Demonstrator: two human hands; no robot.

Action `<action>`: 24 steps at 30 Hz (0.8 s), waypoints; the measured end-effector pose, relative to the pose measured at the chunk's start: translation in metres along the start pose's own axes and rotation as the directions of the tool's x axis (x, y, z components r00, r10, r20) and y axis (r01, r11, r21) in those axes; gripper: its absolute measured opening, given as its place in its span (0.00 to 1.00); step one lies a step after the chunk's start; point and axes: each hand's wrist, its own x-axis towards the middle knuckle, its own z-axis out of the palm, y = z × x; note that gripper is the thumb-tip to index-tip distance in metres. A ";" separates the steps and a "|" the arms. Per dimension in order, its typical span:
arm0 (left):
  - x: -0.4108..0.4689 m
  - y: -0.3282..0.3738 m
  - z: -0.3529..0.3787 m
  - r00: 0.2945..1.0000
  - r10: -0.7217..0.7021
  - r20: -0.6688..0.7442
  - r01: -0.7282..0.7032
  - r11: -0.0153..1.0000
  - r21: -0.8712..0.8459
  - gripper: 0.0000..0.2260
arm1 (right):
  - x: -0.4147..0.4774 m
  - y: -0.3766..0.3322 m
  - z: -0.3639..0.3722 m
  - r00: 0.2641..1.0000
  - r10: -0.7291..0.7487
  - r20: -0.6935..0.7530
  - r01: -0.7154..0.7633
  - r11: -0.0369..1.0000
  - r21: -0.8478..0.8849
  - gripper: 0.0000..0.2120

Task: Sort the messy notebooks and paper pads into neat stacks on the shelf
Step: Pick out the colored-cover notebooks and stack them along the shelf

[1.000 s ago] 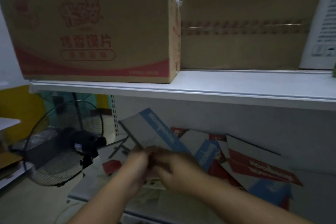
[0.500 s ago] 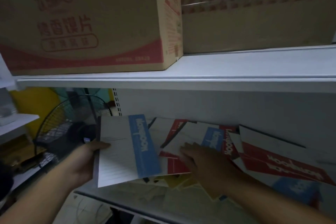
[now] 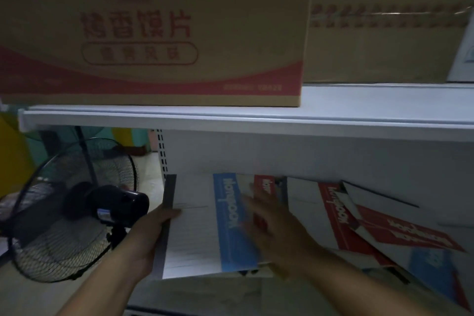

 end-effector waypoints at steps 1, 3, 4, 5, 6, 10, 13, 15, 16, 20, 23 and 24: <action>0.002 0.000 -0.009 1.000 -0.014 -0.015 0.014 1.000 -0.013 0.06 | 0.003 0.002 0.002 0.994 0.109 0.002 -0.109 0.994 0.017 0.23; 0.006 0.001 -0.024 1.000 -0.017 -0.025 0.016 0.999 -0.030 0.07 | 0.006 0.001 0.003 0.956 0.286 0.062 -0.281 0.956 -0.077 0.25; 0.007 0.003 -0.031 1.000 -0.019 -0.021 0.018 0.999 -0.031 0.07 | 0.007 -0.001 0.003 0.939 0.334 0.074 -0.319 0.933 -0.165 0.26; 0.010 0.003 -0.037 1.000 -0.022 -0.008 0.022 0.999 -0.038 0.07 | 0.008 -0.003 0.003 0.929 0.362 0.079 -0.335 0.911 -0.239 0.27; 0.012 0.002 -0.043 1.000 -0.026 0.006 0.026 0.998 -0.051 0.07 | 0.008 -0.008 0.003 0.928 0.365 0.075 -0.330 0.899 -0.289 0.25; 0.020 0.002 -0.069 0.999 -0.039 -0.018 0.037 0.997 -0.065 0.07 | 0.009 -0.025 0.010 0.962 0.270 -0.035 -0.265 0.903 -0.338 0.13; 0.024 0.006 -0.083 0.998 -0.066 -0.024 0.064 0.994 -0.083 0.09 | 0.011 -0.028 0.011 0.927 0.260 -0.270 -0.333 0.903 -0.273 0.15; 0.024 0.009 -0.087 0.997 -0.074 -0.019 0.072 0.994 -0.084 0.09 | 0.014 -0.030 0.007 0.880 0.219 -0.421 -0.341 0.909 -0.240 0.15; 0.023 0.013 -0.087 0.997 -0.076 -0.012 0.075 0.994 -0.078 0.09 | 0.015 -0.033 0.005 0.854 0.212 -0.474 -0.342 0.917 -0.206 0.15; 0.026 0.028 -0.069 0.992 -0.053 0.112 0.058 0.998 -0.039 0.09 | 0.017 -0.063 0.011 0.939 0.053 -0.340 -0.140 0.961 -0.238 0.14; 0.026 0.042 -0.035 0.961 -0.075 0.268 0.092 0.994 -0.054 0.14 | 0.004 -0.081 0.015 0.964 -0.216 -0.154 0.133 0.896 -0.423 0.11; 0.028 0.045 -0.022 0.949 -0.066 0.308 0.086 0.995 -0.051 0.15 | -0.001 -0.086 0.010 0.972 -0.213 -0.099 0.147 0.881 -0.450 0.14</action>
